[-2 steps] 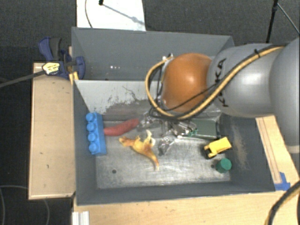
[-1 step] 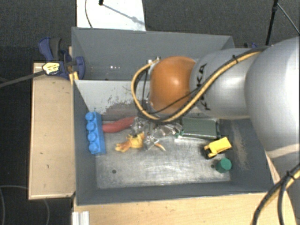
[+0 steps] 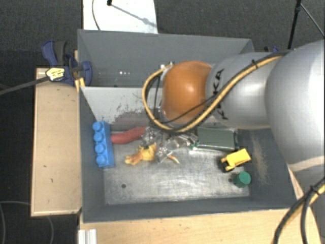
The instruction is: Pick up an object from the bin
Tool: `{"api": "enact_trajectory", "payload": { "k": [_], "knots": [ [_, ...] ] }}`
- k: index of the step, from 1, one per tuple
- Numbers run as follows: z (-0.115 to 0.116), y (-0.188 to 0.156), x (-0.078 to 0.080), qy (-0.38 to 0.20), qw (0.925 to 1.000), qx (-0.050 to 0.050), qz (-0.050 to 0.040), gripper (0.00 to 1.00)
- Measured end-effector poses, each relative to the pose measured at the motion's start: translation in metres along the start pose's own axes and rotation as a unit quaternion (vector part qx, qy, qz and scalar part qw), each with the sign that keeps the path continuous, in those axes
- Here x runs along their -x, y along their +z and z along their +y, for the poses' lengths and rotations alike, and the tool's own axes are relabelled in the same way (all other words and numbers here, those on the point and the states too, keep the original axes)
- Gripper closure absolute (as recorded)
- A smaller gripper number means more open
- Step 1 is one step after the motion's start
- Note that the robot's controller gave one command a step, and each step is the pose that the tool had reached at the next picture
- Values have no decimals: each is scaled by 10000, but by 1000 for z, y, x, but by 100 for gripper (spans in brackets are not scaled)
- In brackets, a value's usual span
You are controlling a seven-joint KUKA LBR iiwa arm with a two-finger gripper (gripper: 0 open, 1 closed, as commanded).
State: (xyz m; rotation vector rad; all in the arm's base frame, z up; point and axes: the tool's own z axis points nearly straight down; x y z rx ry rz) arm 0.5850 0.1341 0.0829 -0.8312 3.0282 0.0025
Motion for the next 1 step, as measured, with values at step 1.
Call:
{"api": "enact_trajectory", "payload": {
  "k": [1],
  "knots": [
    [9, -157, 4, -146, 9999, -13, -25, 100]
  ]
}}
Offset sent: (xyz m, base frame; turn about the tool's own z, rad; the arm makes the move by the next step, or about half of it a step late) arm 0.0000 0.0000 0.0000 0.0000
